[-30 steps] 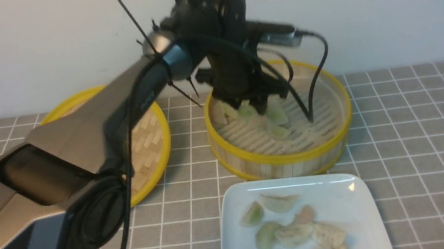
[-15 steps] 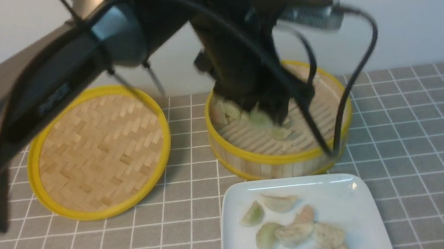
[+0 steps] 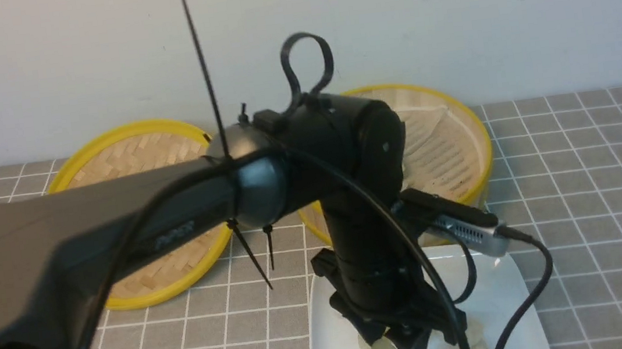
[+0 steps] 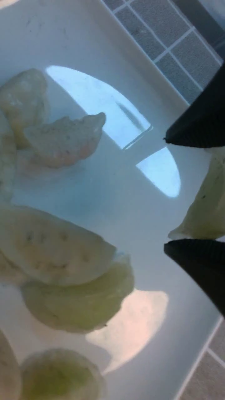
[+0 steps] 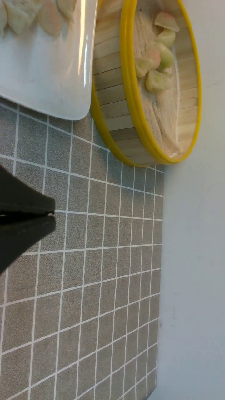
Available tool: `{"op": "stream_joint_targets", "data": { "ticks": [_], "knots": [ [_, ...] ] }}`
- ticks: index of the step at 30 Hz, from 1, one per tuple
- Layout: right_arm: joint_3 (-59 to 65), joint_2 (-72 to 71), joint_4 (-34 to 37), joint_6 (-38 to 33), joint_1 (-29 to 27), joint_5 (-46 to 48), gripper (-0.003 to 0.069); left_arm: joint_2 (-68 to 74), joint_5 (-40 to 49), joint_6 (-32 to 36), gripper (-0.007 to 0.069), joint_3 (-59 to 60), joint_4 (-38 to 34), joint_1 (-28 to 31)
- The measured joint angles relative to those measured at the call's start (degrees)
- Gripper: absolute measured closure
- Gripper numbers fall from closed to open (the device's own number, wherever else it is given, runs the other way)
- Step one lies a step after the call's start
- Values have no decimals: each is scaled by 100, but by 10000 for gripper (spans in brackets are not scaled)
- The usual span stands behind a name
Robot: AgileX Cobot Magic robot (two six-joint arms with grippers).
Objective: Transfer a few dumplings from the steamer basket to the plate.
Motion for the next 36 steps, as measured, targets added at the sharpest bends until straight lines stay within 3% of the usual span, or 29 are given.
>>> {"op": "stream_joint_targets", "data": {
  "ticks": [1,5,8,10,12,13,14,15,16,19,23,27,36],
  "knots": [
    [0,0,0,0,0,0,672,0,0,8,276,0,-2,0],
    [0,0,0,0,0,0,672,146,-72,68,91,5,-18,0],
    [0,0,0,0,0,0,672,146,-76,68,-4,-76,-18,0],
    [0,0,0,0,0,0,672,146,-68,68,-8,-138,-9,0],
    [0,0,0,0,0,0,672,97,47,9,55,-388,75,0],
    [0,0,0,0,0,0,672,48,61,-42,103,-465,117,0],
    [0,0,0,0,0,0,672,-83,71,-112,200,-551,199,0],
    [0,0,0,0,0,0,672,-139,71,-121,220,-561,212,0],
    [0,0,0,0,0,0,672,-405,71,-212,391,-590,349,0],
    [0,0,0,0,0,0,672,-1232,-113,-394,575,-475,586,0],
    [0,0,0,0,0,0,672,-2620,-939,-606,627,107,945,0],
    [0,0,0,0,0,0,672,-3628,-1638,-652,629,628,1452,0],
    [0,0,0,0,0,0,672,-4892,-1759,-750,629,861,2111,0]
  ]
}}
